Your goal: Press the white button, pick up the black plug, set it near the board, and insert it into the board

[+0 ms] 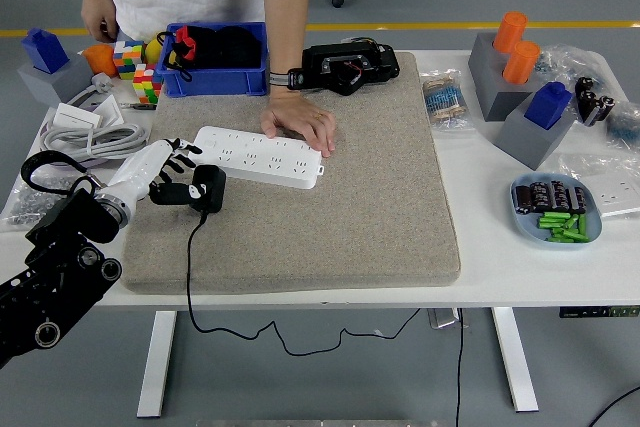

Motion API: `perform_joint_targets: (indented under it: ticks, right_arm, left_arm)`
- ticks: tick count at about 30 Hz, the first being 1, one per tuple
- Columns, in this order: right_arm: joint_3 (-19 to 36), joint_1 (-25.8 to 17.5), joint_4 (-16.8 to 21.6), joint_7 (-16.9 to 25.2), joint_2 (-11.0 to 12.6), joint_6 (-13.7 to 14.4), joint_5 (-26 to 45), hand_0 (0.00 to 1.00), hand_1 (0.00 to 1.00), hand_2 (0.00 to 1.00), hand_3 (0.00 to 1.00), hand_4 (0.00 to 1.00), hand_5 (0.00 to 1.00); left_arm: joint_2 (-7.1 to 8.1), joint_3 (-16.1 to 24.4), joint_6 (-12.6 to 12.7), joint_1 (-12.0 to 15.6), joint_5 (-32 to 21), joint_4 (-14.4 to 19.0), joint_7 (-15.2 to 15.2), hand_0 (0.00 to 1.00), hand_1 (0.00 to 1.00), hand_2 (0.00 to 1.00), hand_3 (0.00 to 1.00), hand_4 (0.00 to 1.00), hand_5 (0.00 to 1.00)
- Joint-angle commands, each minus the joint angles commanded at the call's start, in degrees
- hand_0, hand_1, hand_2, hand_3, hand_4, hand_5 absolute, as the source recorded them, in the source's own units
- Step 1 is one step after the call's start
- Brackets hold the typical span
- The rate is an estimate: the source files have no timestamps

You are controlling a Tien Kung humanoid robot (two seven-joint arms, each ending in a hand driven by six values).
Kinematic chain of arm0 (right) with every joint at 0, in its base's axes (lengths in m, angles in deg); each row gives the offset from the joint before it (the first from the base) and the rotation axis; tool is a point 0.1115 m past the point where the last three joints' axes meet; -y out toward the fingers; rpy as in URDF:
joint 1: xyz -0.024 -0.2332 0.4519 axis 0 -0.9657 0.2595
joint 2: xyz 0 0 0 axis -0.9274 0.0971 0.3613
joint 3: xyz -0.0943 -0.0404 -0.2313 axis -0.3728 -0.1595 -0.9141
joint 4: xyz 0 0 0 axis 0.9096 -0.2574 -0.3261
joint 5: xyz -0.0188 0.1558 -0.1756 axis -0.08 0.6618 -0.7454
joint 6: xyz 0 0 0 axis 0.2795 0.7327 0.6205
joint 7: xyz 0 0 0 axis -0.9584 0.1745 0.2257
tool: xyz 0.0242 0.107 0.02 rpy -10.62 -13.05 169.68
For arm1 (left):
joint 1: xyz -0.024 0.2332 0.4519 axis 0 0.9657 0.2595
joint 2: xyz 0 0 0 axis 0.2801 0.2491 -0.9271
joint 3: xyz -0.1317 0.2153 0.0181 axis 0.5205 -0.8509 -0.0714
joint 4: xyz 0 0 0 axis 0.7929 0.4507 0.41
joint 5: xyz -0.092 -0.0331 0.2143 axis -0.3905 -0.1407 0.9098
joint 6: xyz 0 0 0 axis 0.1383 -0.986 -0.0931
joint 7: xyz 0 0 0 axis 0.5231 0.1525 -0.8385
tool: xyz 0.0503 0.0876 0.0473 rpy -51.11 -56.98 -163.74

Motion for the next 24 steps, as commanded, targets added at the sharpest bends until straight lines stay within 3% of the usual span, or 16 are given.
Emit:
perform_joint_targets:
  ticks: [12,13,18,19,24]
  right_arm:
    - [-0.03,-0.02,0.03,0.01,0.02,0.02,0.0,0.716,0.685,0.677,0.626,0.672,0.388]
    - [-0.06,-0.01,0.04,0.01,0.02,0.01,0.02,0.716,0.685,0.677,0.626,0.673,0.389]
    - [0.02,0.02,0.04,0.01,0.03,0.03,-0.01,0.716,0.685,0.677,0.626,0.673,0.389]
    - [0.04,0.02,0.02,0.0,0.03,0.03,-0.02,0.715,0.685,0.677,0.625,0.673,0.389]
    - [-0.02,-0.04,-0.01,-0.01,0.0,0.03,-0.02,0.715,0.685,0.677,0.625,0.673,0.389]
  left_arm:
    - [0.18,0.94,0.65,0.5,-0.46,1.98,0.04,0.432,0.61,0.63,0.757,0.787,0.304]
    - [0.16,0.98,0.69,0.54,-0.49,2.21,-0.04,0.425,0.612,0.632,0.763,0.781,0.347]
    - [0.26,0.4,0.59,0.7,-0.97,3.39,-0.76,0.425,0.612,0.632,0.763,0.781,0.347]
    - [0.27,0.27,0.48,0.74,-1.01,3.54,-0.95,0.424,0.609,0.638,0.766,0.781,0.391]
    - [0.18,-0.41,0.13,1.01,-1.2,3.87,-1.94,0.424,0.609,0.638,0.766,0.781,0.391]
